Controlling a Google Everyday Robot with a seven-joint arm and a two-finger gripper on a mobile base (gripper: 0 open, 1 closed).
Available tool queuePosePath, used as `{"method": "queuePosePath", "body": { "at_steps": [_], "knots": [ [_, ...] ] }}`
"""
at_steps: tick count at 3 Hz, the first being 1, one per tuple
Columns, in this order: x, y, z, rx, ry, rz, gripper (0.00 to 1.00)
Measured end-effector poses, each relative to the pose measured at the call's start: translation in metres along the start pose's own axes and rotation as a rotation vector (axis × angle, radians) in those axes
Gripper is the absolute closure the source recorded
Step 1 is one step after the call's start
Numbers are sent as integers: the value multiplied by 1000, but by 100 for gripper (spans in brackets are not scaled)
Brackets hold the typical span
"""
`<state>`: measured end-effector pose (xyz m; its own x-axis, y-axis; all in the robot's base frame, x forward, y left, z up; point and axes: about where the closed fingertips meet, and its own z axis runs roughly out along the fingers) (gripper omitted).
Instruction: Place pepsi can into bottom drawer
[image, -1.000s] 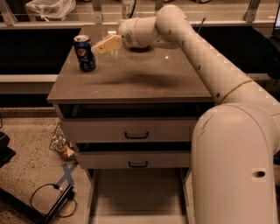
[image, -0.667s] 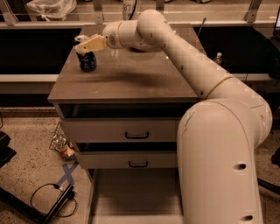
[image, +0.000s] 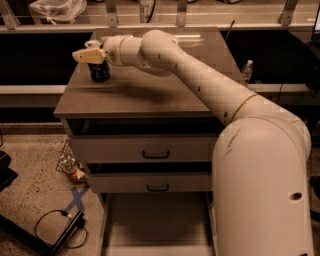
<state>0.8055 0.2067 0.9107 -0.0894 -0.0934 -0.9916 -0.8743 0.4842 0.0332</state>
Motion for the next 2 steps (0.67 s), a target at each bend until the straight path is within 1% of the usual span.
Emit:
{"method": "queuePosePath", "body": {
  "at_steps": [2],
  "knots": [
    [1,4,6,-3,-3,4,72]
  ]
}}
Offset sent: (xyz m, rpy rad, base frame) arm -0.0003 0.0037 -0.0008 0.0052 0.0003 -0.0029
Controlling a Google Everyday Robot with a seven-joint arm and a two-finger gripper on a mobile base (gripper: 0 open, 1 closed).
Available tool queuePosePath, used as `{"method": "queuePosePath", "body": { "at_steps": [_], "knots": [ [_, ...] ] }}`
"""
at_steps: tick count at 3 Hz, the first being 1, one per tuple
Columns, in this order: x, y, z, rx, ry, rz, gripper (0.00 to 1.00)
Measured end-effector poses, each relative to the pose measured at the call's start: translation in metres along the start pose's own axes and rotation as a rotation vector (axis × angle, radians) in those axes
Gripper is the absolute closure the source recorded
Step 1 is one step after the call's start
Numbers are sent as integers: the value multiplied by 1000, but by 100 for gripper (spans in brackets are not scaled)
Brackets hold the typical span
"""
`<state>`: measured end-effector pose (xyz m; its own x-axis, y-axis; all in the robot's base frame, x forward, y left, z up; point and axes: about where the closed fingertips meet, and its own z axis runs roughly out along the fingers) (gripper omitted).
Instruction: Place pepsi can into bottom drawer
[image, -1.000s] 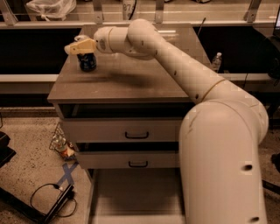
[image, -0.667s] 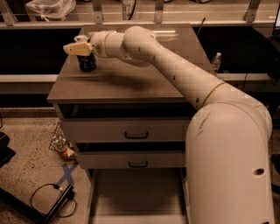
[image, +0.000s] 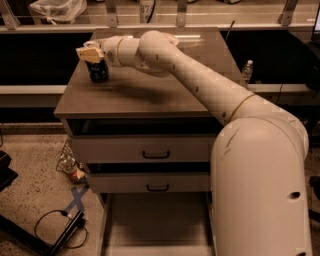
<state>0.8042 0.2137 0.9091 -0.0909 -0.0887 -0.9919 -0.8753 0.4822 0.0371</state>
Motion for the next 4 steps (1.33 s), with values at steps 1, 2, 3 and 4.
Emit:
{"method": "queuePosePath", "body": {
  "at_steps": [1,2,3,4],
  "knots": [
    [1,2,2,-4,1,1,96],
    [-9,4,2,-5,11,-17,100],
    [-54,26,-32,-6,-7,-84,100],
    [-74,54,-72,9,-21,-127,100]
  ]
}}
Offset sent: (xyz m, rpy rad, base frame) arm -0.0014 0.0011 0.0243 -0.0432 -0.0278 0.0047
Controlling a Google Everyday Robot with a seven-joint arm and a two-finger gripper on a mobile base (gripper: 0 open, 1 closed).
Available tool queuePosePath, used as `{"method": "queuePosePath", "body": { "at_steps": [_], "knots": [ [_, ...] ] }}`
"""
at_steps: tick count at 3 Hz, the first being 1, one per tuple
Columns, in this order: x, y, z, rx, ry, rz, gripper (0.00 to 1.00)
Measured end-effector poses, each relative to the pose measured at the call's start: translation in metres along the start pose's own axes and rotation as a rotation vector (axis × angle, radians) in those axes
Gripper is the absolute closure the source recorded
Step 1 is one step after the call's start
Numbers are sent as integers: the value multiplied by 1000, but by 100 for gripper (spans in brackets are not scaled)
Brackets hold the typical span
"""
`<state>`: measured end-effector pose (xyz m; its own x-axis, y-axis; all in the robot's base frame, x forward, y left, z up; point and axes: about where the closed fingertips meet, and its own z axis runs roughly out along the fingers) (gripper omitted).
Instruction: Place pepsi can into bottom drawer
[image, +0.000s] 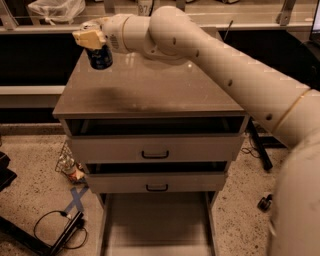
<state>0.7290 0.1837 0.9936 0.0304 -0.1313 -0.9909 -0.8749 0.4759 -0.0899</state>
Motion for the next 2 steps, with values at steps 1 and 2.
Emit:
{"method": "queuePosePath", "body": {
  "at_steps": [1,2],
  "knots": [
    [-47,53,-81,92,-20,-45,100],
    [-44,132,-109,72,9,-49,100]
  ]
}}
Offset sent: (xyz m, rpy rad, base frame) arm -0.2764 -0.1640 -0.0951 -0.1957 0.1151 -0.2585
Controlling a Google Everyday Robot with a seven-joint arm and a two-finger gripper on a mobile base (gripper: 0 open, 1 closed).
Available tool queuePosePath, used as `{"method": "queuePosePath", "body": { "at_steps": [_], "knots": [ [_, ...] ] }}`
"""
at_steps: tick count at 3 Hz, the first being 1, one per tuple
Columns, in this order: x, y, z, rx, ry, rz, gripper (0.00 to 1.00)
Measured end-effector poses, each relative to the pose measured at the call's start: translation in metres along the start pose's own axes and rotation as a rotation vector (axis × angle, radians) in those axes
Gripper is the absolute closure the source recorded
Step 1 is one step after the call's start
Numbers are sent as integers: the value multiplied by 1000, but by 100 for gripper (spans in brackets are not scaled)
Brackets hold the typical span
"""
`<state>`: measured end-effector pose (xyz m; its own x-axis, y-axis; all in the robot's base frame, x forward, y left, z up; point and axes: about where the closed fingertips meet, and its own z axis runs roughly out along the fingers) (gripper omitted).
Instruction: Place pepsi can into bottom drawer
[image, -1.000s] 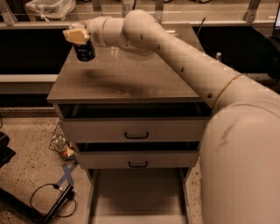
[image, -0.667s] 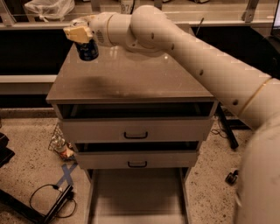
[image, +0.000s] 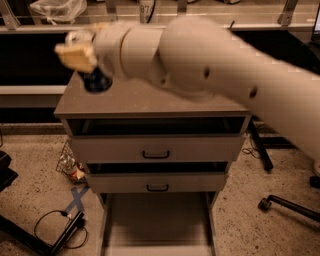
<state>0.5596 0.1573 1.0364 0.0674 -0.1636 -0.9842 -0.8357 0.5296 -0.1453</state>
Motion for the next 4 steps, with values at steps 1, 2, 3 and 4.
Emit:
{"method": "queuePosePath", "body": {
  "at_steps": [1,2,3,4],
  "knots": [
    [66,56,-16,-33,68,45,100],
    [159,100,-37,-93,127,104,100],
    [237,77,-91,-28,146,177,100],
    [255,58,-112,23,150,208,100]
  ]
}}
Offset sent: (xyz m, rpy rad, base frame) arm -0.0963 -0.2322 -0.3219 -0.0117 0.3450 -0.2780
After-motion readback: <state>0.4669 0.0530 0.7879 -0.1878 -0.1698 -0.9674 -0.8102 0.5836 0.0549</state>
